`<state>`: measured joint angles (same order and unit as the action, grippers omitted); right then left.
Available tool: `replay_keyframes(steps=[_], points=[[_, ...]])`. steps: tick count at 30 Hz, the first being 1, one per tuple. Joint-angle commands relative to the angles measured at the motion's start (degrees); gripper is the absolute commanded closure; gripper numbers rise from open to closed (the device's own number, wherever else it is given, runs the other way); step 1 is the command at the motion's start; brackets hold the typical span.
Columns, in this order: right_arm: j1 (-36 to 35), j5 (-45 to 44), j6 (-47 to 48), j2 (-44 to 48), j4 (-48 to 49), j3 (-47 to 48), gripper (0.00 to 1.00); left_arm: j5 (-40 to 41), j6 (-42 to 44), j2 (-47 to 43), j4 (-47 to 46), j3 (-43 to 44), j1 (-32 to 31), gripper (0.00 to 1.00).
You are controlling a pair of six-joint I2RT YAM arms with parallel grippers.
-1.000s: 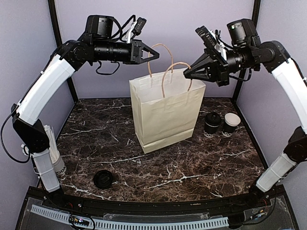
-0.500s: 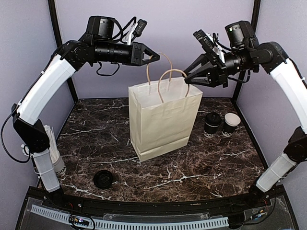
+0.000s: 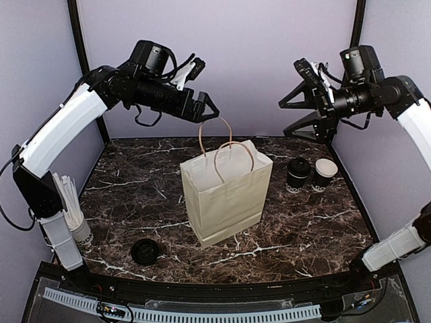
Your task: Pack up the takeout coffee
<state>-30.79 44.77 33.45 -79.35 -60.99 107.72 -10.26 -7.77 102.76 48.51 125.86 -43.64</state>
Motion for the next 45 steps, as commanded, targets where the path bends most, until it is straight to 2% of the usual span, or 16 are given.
replay_keyframes(steps=[1,5,9,11,16,20,23,27,29,37,39,40,41,43,44,45], points=[[8.61,2.12,-1.11,5.32,7.30,-15.09,0.04,2.01,3.09,-8.99,2.98,-10.73,-2.20,0.08],[15.45,8.17,-3.59,9.51,13.44,-27.29,0.05,0.70,1.68,-13.82,0.23,-19.13,-2.50,0.15],[19.55,10.94,-6.18,12.03,16.92,-31.85,0.07,3.65,0.55,-13.97,-1.63,-21.81,-2.51,0.23],[20.73,12.43,-7.20,12.59,17.91,-32.65,0.08,1.96,1.11,-12.35,-1.62,-21.11,-2.51,0.27],[22.42,13.20,-9.72,14.47,21.11,-35.68,0.11,-3.93,1.79,-7.41,1.49,-17.41,-2.70,0.47],[23.00,14.59,-10.50,15.54,22.01,-37.14,0.12,-1.89,1.86,-6.53,1.24,-18.10,-2.81,0.57],[23.19,14.93,-10.60,15.63,22.30,-37.57,0.12,0.48,2.50,-6.11,1.07,-18.22,-2.86,0.59],[23.27,15.42,-10.68,15.29,22.65,-37.59,0.13,-0.07,4.12,-5.11,0.65,-17.97,-2.86,0.76],[23.36,15.46,-11.08,15.18,23.07,-37.74,0.14,-1.03,4.54,-4.28,0.81,-17.37,-2.86,0.81],[24.21,15.79,-11.63,14.61,24.07,-38.41,0.15,-3.33,7.33,-0.25,5.61,-13.03,-3.22,0.83],[24.64,15.89,-11.70,14.46,24.08,-38.33,0.15,-2.84,8.20,0.43,6.55,-12.38,-3.31,0.93],[24.81,15.95,-11.66,14.40,24.06,-38.29,0.15,-1.85,8.73,0.62,6.74,-12.04,-3.48,0.99],[24.93,16.01,-11.78,14.14,24.03,-38.22,0.15,-1.07,9.44,0.61,6.72,-11.82,-3.56,1.00],[24.98,16.05,-11.82,13.77,24.08,-38.10,0.16,5.62,11.14,0.41,7.25,-10.45,-4.54,1.00],[24.96,15.94,-11.76,13.43,24.12,-37.99,0.16,13.78,12.31,0.35,7.54,-8.35,-6.92,1.00],[24.98,15.89,-11.81,13.10,24.02,-37.82,0.16,18.44,15.65,-0.12,7.40,-7.60,-8.49,1.00]])
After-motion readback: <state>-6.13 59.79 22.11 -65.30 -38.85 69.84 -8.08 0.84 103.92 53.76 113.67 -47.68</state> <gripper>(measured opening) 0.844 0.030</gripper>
